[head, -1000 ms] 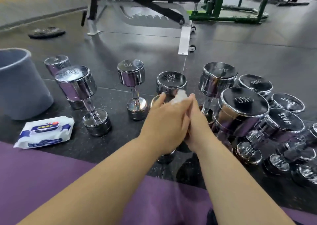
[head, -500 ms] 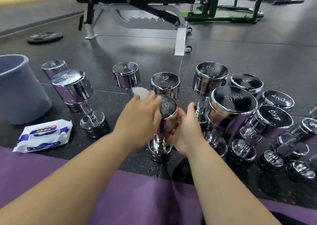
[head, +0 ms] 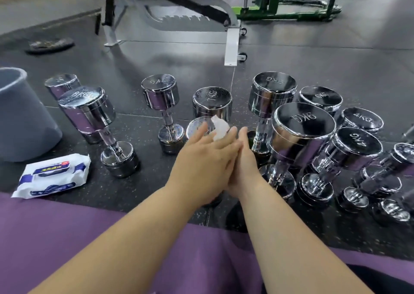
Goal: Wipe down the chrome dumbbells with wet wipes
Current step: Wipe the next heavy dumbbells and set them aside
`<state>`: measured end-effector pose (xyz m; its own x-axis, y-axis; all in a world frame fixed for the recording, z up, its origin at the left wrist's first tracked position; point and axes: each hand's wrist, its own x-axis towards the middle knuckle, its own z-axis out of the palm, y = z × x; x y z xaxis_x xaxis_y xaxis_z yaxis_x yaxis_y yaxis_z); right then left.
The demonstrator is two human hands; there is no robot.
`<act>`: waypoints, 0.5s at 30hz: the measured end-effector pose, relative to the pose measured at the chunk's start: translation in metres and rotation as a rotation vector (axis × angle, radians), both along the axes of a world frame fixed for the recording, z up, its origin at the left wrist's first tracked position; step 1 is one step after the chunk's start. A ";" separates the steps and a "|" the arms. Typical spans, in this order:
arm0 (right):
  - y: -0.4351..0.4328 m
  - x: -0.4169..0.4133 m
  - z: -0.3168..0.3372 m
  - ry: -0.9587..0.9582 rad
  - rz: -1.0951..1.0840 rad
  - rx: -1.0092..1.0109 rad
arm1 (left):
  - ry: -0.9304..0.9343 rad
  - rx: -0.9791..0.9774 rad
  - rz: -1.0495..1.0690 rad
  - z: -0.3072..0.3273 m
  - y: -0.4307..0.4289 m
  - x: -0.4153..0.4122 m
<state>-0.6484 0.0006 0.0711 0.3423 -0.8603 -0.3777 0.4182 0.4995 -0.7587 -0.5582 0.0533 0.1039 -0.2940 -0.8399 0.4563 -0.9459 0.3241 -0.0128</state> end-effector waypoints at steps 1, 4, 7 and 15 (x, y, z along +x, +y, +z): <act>0.001 -0.001 0.000 -0.028 0.002 -0.005 | -0.037 0.013 0.023 0.003 -0.006 -0.003; 0.002 -0.006 0.003 -0.021 -0.005 -0.031 | 0.029 0.148 0.227 0.017 -0.017 -0.002; -0.002 -0.007 0.001 -0.018 -0.006 -0.029 | 0.151 0.196 0.390 0.015 -0.016 0.016; -0.004 -0.004 0.001 0.033 -0.008 -0.080 | 0.775 0.016 0.223 0.016 -0.007 0.010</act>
